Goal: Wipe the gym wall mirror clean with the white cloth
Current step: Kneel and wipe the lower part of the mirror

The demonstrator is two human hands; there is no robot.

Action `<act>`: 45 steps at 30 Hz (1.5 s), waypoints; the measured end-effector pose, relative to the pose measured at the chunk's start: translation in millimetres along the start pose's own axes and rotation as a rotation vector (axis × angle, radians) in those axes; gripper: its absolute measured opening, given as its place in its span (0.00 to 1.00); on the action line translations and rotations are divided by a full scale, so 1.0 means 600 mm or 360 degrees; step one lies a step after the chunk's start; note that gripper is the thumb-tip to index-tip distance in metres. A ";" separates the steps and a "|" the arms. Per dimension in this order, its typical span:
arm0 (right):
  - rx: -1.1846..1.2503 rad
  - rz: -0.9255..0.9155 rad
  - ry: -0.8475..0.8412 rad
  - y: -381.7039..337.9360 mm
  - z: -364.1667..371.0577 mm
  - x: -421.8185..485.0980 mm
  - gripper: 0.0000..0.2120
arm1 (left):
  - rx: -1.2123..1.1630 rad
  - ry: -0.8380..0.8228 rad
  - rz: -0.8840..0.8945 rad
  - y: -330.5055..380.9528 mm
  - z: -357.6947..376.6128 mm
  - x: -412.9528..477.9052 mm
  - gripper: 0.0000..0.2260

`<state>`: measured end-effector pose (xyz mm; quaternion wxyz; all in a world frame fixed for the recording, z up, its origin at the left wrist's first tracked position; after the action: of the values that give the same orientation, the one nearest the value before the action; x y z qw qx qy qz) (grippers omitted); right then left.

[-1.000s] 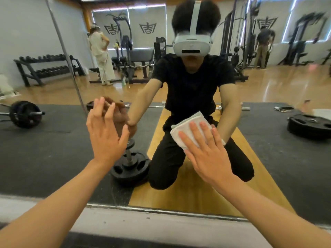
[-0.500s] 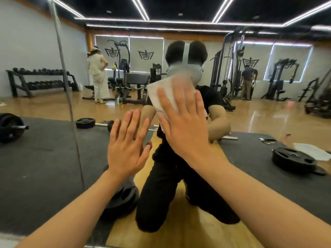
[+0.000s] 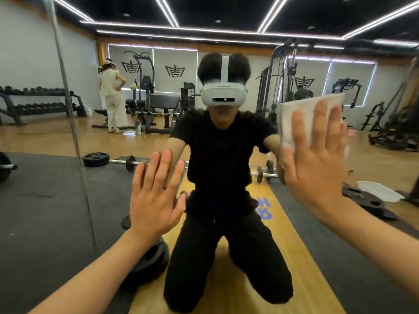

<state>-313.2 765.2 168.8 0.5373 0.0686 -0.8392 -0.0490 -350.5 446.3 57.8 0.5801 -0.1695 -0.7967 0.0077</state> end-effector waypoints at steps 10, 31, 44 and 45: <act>0.0115 -0.0674 0.0014 -0.300 0.010 0.090 0.27 | 0.0040 0.0017 0.0018 -0.010 -0.001 -0.004 0.30; 0.0150 -0.0284 0.0048 -0.280 -0.018 0.120 0.28 | 0.0093 0.0038 -0.0013 0.000 -0.003 -0.002 0.29; -0.0206 -0.0366 -0.0126 0.164 -0.064 0.066 0.31 | 0.0049 0.0050 -0.0028 0.003 -0.003 -0.001 0.29; -0.0198 -0.0254 -0.0159 0.194 -0.067 0.048 0.31 | 0.0051 0.0056 -0.0036 0.006 -0.003 -0.001 0.28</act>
<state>-295.8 874.9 229.6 0.4924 0.0990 -0.8521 -0.1471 -348.0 449.1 57.2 0.5968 -0.1514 -0.7879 0.0109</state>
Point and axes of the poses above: each hand's wrist, its own x-axis towards the middle knuckle, its own z-axis out of the palm, y = z × x, the point moved 3 cm from there along x, towards the middle knuckle, and after that the axes turned 9 degrees about -y, right-handed, at the moved point
